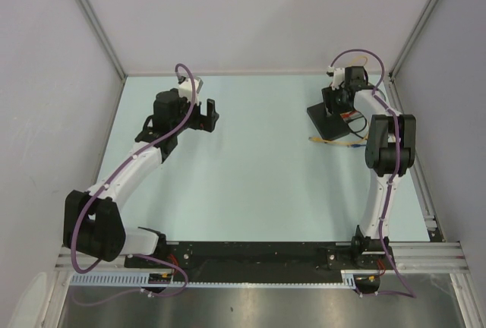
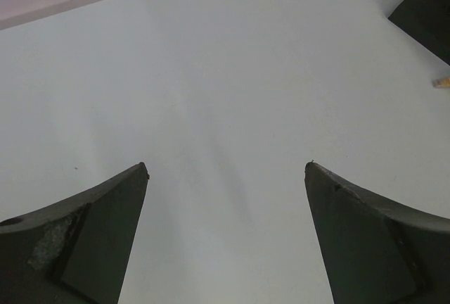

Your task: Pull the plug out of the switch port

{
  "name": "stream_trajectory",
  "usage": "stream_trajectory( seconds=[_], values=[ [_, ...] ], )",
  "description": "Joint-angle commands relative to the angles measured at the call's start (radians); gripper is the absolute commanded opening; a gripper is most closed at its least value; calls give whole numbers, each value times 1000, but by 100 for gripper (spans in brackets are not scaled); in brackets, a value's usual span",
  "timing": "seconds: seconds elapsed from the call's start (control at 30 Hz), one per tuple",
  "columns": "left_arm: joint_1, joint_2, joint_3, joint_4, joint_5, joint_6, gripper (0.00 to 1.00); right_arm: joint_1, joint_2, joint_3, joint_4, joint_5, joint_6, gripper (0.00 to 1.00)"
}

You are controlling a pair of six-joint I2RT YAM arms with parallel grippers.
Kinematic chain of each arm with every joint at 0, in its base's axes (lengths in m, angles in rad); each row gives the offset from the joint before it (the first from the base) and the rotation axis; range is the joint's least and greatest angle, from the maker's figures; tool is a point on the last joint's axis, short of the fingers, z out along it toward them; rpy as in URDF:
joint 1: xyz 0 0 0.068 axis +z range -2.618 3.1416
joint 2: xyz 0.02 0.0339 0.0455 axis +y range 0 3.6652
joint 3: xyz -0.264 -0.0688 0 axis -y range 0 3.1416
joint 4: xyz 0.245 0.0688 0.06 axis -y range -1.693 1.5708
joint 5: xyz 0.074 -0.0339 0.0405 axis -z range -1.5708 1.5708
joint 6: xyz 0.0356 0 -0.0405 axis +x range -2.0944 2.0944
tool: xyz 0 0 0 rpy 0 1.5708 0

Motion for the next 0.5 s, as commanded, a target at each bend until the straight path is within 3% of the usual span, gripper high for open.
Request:
stream_trajectory(
  seconds=[0.0,0.47],
  values=[
    [-4,-14,-3,21,14,-3,100,0,3,-33,-18,-39,1,61],
    [-4,-12,-5,24,12,20,99,121,-110,-184,-24,-76,57,61]
  ],
)
